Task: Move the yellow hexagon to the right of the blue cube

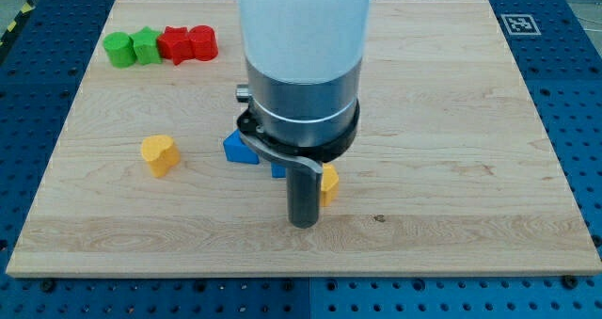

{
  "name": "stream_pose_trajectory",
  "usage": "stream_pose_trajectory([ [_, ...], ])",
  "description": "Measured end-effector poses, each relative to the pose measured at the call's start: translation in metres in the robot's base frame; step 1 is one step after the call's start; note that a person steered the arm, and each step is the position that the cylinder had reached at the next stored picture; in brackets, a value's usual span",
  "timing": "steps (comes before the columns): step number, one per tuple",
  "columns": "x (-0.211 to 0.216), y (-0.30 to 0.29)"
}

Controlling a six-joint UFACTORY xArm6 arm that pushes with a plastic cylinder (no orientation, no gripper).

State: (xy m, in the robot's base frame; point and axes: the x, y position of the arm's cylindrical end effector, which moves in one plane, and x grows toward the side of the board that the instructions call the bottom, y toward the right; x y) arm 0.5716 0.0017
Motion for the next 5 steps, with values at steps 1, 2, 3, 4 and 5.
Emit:
stream_pose_trajectory([
  [1,0.0,0.013],
  [2,-0.004,0.02],
  [3,-0.009,0.021],
  [4,-0.016,0.023],
  [5,-0.026,0.025],
])
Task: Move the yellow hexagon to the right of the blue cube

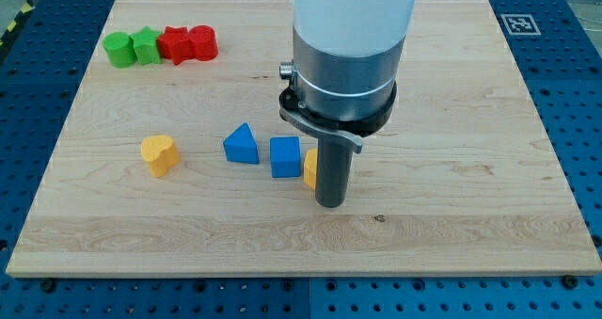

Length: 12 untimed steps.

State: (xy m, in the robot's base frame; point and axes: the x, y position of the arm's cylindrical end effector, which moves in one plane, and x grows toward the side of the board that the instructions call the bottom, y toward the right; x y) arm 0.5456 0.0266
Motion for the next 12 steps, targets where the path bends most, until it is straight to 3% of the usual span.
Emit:
stream_pose_trajectory([
  [9,-0.021,0.001],
  [12,0.016,-0.015],
])
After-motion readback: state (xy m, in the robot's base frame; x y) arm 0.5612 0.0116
